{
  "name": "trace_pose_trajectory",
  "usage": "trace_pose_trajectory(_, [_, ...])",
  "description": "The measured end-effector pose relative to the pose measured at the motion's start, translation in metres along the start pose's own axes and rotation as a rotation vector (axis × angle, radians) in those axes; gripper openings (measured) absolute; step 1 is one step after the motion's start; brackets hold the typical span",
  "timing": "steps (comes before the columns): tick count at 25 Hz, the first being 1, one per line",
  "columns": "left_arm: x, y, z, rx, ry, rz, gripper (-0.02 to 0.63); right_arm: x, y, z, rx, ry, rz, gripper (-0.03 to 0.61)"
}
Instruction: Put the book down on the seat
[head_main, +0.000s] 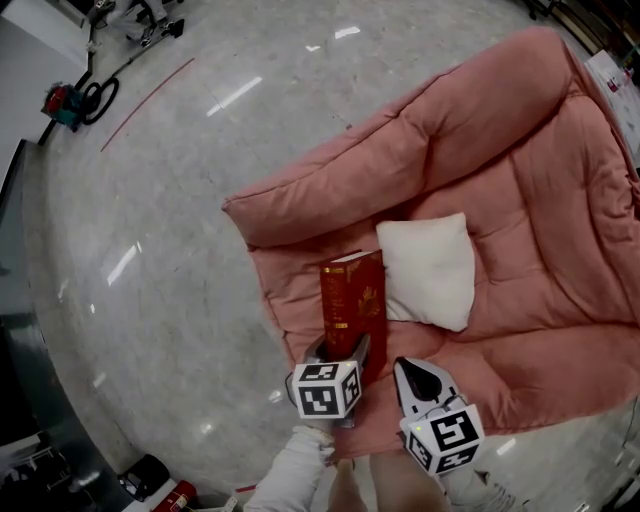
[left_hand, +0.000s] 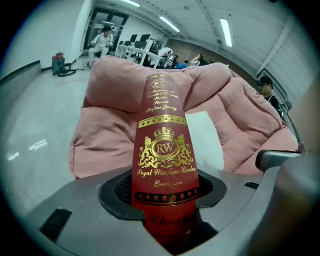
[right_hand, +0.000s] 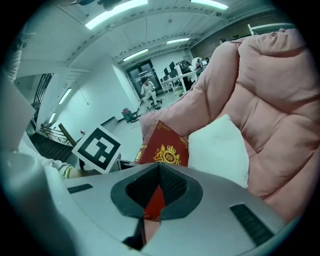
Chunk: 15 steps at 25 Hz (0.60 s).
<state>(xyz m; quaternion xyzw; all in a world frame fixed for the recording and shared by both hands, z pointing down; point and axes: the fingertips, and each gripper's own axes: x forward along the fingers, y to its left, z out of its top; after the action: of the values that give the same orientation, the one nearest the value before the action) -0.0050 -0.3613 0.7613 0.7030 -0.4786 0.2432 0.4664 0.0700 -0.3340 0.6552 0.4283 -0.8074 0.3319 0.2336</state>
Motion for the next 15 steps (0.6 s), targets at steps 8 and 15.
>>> trace_pose_trajectory(8, [0.015,0.016,0.0,-0.022,0.074,-0.002,0.265,0.003,0.003,-0.006,0.011,0.013,0.01,0.005])
trace_pose_trajectory(15, [0.002,0.033,-0.003,-0.027,0.063,0.05,0.298,0.005,0.019,-0.001,0.002,0.001,0.034,0.005])
